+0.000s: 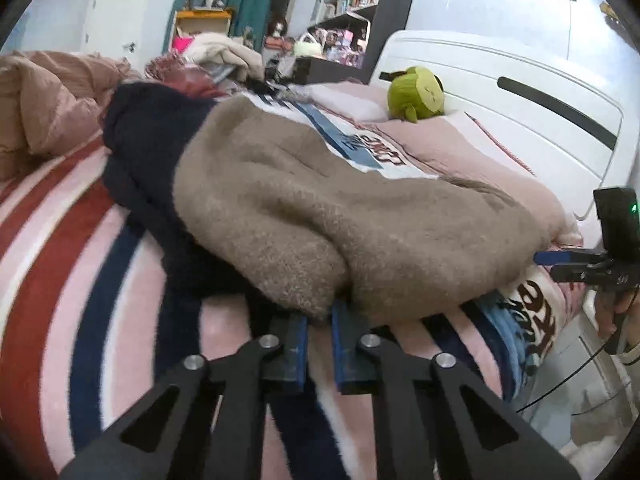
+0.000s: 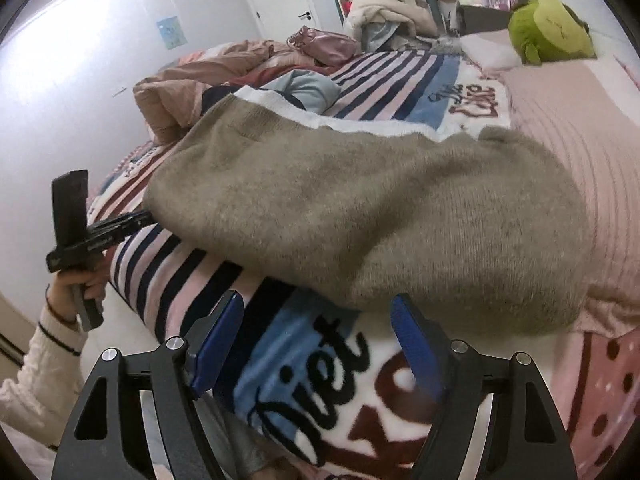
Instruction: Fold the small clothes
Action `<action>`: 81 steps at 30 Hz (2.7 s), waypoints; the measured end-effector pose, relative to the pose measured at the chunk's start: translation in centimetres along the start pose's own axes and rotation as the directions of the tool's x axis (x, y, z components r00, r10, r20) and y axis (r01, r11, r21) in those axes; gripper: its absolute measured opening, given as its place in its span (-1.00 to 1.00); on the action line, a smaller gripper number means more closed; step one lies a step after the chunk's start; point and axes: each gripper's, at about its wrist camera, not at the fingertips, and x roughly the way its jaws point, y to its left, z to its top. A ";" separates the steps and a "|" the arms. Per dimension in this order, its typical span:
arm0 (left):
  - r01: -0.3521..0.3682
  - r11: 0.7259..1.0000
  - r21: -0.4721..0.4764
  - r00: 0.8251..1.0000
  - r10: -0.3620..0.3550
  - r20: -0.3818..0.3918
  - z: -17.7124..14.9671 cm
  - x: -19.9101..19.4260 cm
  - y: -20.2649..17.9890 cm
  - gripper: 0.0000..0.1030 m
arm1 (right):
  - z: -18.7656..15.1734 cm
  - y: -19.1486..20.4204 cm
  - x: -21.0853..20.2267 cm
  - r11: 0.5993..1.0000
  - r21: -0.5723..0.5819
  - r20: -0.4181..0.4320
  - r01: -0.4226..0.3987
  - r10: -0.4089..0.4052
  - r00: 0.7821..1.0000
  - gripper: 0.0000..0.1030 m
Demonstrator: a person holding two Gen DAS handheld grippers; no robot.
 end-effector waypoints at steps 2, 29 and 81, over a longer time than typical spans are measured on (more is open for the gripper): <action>0.003 0.999 -0.044 1.000 -0.003 0.008 -0.2 -0.5 1.1 -0.89 | 0.6 0.5 0.0 1.000 -0.009 0.002 0.008 -0.008 1.000 0.42; 0.164 0.849 -0.503 0.986 -0.138 0.089 -1.7 3.7 1.2 0.46 | 3.5 4.3 10.4 0.996 0.013 -0.078 0.088 -0.086 0.993 -0.84; 0.305 0.943 -0.135 0.949 -0.312 -0.036 4.4 7.3 -13.2 0.71 | 5.2 -6.8 -1.5 0.967 0.215 0.204 0.136 -0.181 0.962 -0.61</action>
